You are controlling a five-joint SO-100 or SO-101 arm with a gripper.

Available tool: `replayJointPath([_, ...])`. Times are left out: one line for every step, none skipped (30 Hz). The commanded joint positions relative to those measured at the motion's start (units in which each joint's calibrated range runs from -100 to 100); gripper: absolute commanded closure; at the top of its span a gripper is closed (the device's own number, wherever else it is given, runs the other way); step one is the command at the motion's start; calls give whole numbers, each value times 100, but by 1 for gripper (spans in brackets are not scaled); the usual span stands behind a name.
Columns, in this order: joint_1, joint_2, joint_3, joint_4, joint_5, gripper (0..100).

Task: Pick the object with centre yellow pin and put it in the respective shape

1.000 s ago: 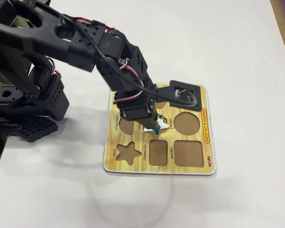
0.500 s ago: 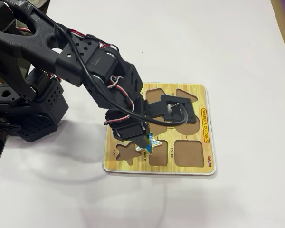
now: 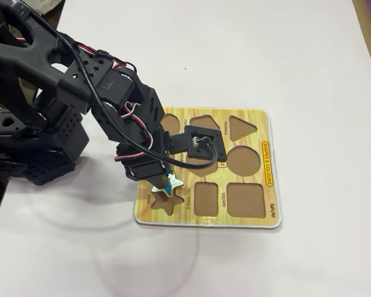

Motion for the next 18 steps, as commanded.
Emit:
replayJointPath([119, -235, -90, -74, 100, 96])
replayJointPath([217, -235, -99, -74, 189, 96])
replayJointPath([314, -235, -99, -74, 252, 96])
replayJointPath([422, -218, -99, -74, 273, 96])
replayJointPath([490, -218, -99, -74, 283, 96])
replayJointPath([568, -218, -99, -74, 288, 96])
replayJointPath([597, -202, -108, -74, 288, 96])
replayJointPath([617, -185, -108, -82, 288, 96])
replayJointPath([617, -168, -117, -126, 288, 96])
replayJointPath([617, -160, -99, -221, 293, 96])
replayJointPath([617, -151, -72, -298, 293, 96])
replayJointPath([617, -151, -63, -359, 293, 96])
replayJointPath([617, -151, -63, -419, 293, 96])
replayJointPath([617, -151, -63, -471, 293, 96])
replayJointPath([617, -151, -81, -489, 293, 96])
replayJointPath([617, -143, -81, -514, 293, 96])
replayJointPath([617, -143, -81, -514, 293, 96])
replayJointPath([617, -143, -63, -514, 288, 96])
